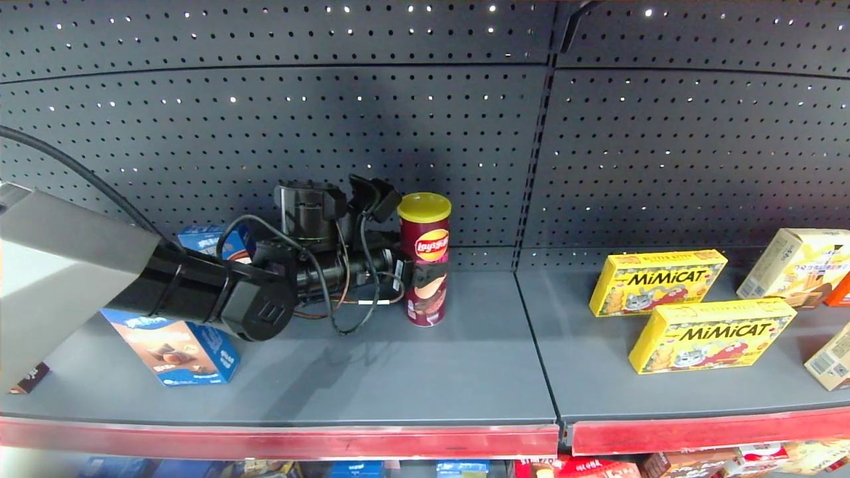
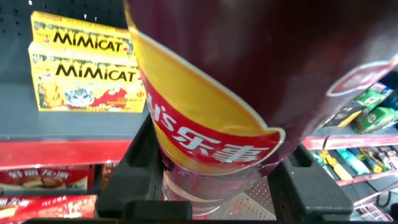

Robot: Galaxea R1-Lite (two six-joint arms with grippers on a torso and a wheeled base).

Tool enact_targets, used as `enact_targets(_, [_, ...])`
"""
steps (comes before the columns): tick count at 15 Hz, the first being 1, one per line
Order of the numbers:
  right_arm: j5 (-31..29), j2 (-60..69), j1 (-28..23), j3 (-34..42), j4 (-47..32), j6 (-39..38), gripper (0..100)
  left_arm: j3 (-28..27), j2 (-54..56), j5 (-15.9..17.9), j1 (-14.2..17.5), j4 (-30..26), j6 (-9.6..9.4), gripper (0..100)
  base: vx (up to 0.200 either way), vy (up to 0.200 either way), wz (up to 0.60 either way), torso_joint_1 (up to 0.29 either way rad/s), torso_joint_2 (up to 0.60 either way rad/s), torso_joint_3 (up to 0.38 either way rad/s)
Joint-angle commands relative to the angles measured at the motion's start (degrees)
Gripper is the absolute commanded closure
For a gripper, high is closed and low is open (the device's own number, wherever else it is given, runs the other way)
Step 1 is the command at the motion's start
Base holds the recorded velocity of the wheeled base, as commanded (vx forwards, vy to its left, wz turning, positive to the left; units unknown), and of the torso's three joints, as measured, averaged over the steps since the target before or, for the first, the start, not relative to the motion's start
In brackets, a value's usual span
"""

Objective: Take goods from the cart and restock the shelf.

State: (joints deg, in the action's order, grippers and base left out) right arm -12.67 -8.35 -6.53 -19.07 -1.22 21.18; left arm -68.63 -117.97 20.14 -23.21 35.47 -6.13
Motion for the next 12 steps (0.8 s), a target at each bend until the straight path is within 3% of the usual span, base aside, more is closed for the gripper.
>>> enact_targets(1, [0.01, 0.35, 0.03, -0.18, -0.01, 0.01, 100, -0.36, -0.68, -0.01, 0.01, 0.03, -0.02, 0, 0.0, 0.0, 0.0, 0.0, 0.0, 0.0])
enact_targets(2, [0.01, 0.44, 0.03, -0.18, -0.1, 0.01, 100, -0.54, -1.12, -0.1, 0.01, 0.03, 0.07, 0, 0.0, 0.0, 0.0, 0.0, 0.0, 0.0])
enact_targets(3, [0.01, 0.44, 0.03, -0.18, -0.01, 0.01, 100, -0.89, -1.21, -0.1, 0.01, 0.03, 0.07, 100, 0.0, 0.0, 0.0, 0.0, 0.0, 0.0])
enact_targets(12, [0.01, 0.88, 0.12, -0.53, -0.1, 0.27, 100, -0.36, -0.68, -0.01, -0.34, -0.23, -0.02, 100, 0.0, 0.0, 0.0, 0.0, 0.0, 0.0])
